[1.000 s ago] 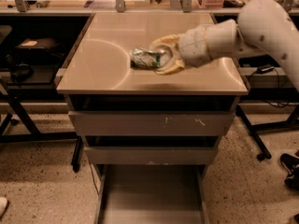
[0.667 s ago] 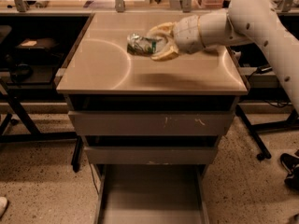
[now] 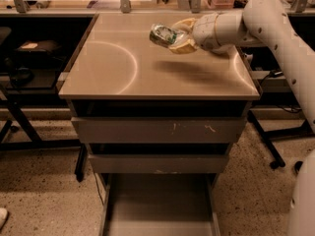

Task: Pick 7up can from bottom drawer and place on counter

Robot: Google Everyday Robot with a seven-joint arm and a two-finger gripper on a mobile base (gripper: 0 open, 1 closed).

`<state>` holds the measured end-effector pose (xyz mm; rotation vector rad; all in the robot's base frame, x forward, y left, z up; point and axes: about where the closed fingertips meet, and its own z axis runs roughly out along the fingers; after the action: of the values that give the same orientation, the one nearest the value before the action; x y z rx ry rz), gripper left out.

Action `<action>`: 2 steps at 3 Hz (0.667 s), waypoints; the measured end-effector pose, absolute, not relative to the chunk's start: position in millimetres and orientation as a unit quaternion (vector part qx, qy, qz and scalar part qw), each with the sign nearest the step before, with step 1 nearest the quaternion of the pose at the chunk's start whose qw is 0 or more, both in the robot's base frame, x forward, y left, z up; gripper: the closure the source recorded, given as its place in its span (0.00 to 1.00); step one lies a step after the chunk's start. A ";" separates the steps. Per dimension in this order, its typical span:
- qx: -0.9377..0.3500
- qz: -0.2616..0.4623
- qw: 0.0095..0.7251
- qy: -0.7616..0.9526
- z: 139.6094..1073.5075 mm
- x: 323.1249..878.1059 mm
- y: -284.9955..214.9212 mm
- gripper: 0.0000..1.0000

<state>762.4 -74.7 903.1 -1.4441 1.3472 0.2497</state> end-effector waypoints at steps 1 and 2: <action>-0.574 0.092 0.526 0.621 877.4 771.8 -97.7 1.00; -0.576 0.097 0.501 0.638 848.5 767.7 -101.2 1.00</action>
Offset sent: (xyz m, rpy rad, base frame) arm -0.0033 -0.0366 -0.0873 -0.0867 0.1802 -0.1280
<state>767.7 -101.2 848.5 -1.3919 1.5426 0.2351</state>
